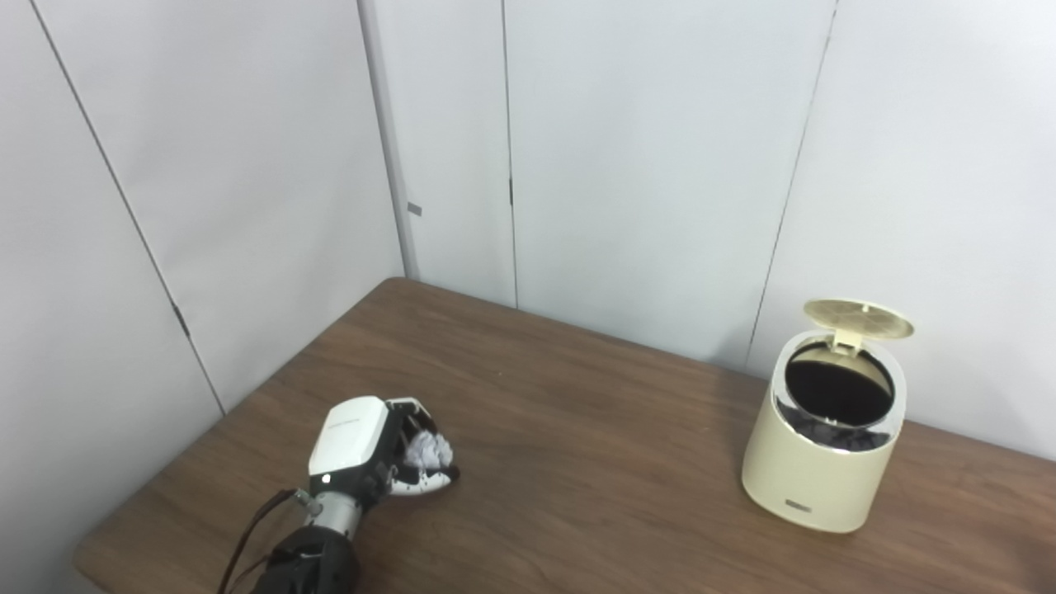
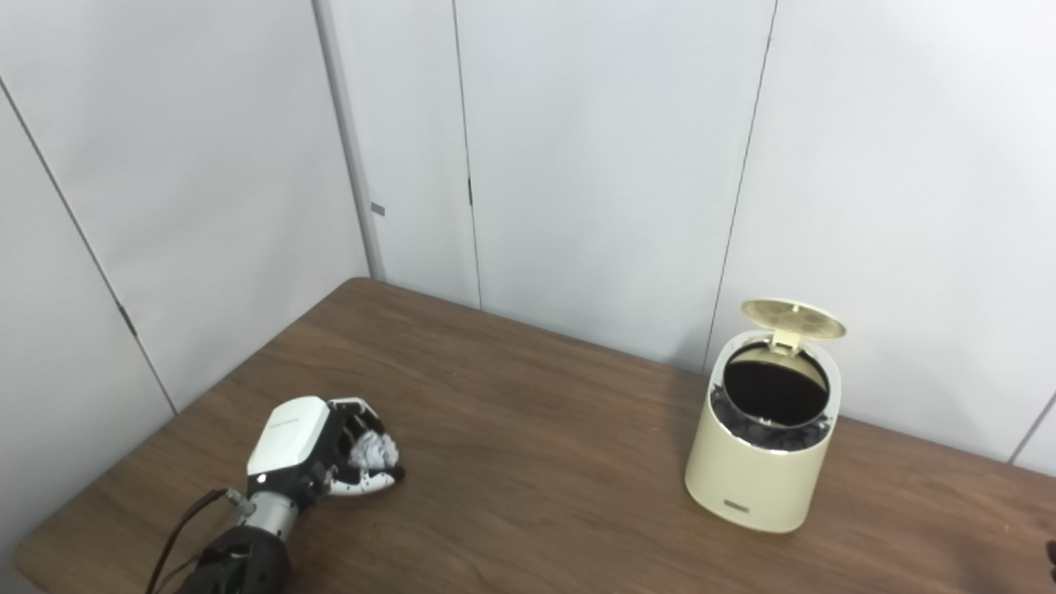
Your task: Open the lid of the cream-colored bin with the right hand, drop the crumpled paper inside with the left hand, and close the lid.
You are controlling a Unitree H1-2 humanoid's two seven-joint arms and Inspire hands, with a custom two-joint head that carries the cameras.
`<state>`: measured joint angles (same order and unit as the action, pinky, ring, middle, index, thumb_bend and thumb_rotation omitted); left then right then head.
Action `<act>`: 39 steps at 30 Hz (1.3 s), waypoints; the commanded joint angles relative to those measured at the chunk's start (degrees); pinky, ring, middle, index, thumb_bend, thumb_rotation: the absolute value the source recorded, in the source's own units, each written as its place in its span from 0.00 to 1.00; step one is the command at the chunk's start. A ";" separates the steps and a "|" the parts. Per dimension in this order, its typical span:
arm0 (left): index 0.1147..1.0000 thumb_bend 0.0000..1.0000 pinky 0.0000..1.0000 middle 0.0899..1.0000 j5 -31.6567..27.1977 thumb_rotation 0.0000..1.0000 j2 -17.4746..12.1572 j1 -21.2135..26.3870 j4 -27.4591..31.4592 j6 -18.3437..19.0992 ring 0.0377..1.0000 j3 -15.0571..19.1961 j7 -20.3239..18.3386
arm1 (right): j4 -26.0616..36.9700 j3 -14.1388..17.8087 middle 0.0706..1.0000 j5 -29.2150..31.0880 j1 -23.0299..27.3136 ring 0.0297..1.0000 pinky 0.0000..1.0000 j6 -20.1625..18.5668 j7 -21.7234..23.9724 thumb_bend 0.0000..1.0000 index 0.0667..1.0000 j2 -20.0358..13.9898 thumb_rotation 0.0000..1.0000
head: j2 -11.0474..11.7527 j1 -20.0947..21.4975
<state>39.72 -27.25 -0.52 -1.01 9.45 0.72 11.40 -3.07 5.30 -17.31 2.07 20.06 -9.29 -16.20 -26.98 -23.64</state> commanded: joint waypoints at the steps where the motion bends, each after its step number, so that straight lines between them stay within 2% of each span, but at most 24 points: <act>1: 0.42 0.54 0.27 0.42 -1.19 0.01 1.52 -1.92 -2.99 -2.35 0.29 -4.04 -3.47 | -0.25 0.58 0.83 -0.22 -1.59 0.82 0.62 0.59 -0.54 1.00 0.82 -0.03 0.92 | -0.01 0.01; 7: 0.40 0.52 0.27 0.43 -2.60 0.00 1.08 -2.46 -3.71 -4.83 0.28 -3.78 -3.02 | 0.54 0.53 0.84 -0.02 -1.88 0.83 0.64 -0.08 -0.21 1.00 0.83 0.09 0.92 | -0.18 0.20; 9: 0.42 0.51 0.29 0.43 -2.64 0.00 1.09 -2.49 -3.54 -4.70 0.39 -3.68 -3.03 | 0.74 0.55 0.84 -0.12 -1.92 0.84 0.66 -0.32 -0.24 0.99 0.84 0.11 0.91 | -0.20 0.20; 11: 0.42 0.50 0.29 0.43 -2.96 0.00 1.14 -2.51 -3.49 -4.80 0.40 -3.53 -2.84 | 0.52 0.58 0.84 -0.39 -1.85 0.84 0.67 -0.11 -0.52 0.99 0.84 0.14 0.91 | -0.14 0.21; 23: 0.43 0.50 0.27 0.44 -3.67 0.00 0.62 -2.15 -2.61 -5.49 0.39 -3.22 -2.15 | -0.03 0.35 0.85 -0.70 -1.57 0.85 0.70 0.61 -1.04 0.97 0.84 0.73 0.90 | 0.32 1.82; 25: 0.43 0.50 0.27 0.44 -3.84 0.00 0.35 -2.09 -1.63 -6.01 0.39 -3.13 -2.14 | 0.25 0.14 0.85 -0.97 -1.55 0.85 0.70 0.51 -1.08 0.96 0.84 1.00 0.90 | 0.42 3.47; 30: 0.44 0.50 0.28 0.44 -3.93 0.00 -1.37 -1.51 0.49 -10.10 0.39 -3.37 -1.60 | 0.88 -0.49 0.87 -3.94 -1.55 0.86 0.72 -0.51 -1.88 0.92 0.88 1.87 0.92 | 0.70 7.62; 31: 0.44 0.50 0.28 0.44 -3.85 0.00 -1.62 -1.34 1.20 -10.24 0.39 -3.43 -1.77 | 0.69 -0.49 0.88 -3.99 -1.54 0.86 0.72 -0.50 -1.90 0.92 0.88 2.04 0.91 | 0.70 7.62; 33: 0.44 0.50 0.29 0.44 -4.28 0.00 -2.39 -1.02 2.21 -11.02 0.39 -3.24 -2.07 | 0.85 -0.80 0.88 -4.77 -1.62 0.87 0.74 -0.85 -2.03 0.91 0.90 2.74 0.91 | 0.85 11.20; 34: 0.44 0.50 0.29 0.44 -4.62 0.00 -2.68 -0.87 2.98 -11.26 0.39 -3.12 -2.45 | 1.04 -0.96 0.88 -5.17 -1.67 0.87 0.75 -1.17 -2.08 0.90 0.90 3.03 0.91 | 0.85 11.20; 36: 0.44 0.50 0.29 0.44 -4.96 0.00 -3.53 -0.59 4.88 -12.16 0.39 -2.84 -3.13 | 1.80 -1.50 0.88 -6.25 -1.78 0.87 0.77 -1.82 -2.33 0.86 0.91 3.93 0.89 | 0.78 15.07; 39: 0.46 0.50 0.28 0.43 -4.80 0.00 -4.18 -0.19 7.14 -12.46 0.38 -2.32 -4.42 | 2.99 -2.19 0.88 -7.47 -1.88 0.87 0.78 -2.29 -2.65 0.81 0.89 5.05 0.85 | 0.57 17.04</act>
<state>35.10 -29.89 -1.96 3.78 -1.29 -2.19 6.92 -0.61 4.24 -24.50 1.79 17.77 -10.81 -13.73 -26.37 -6.61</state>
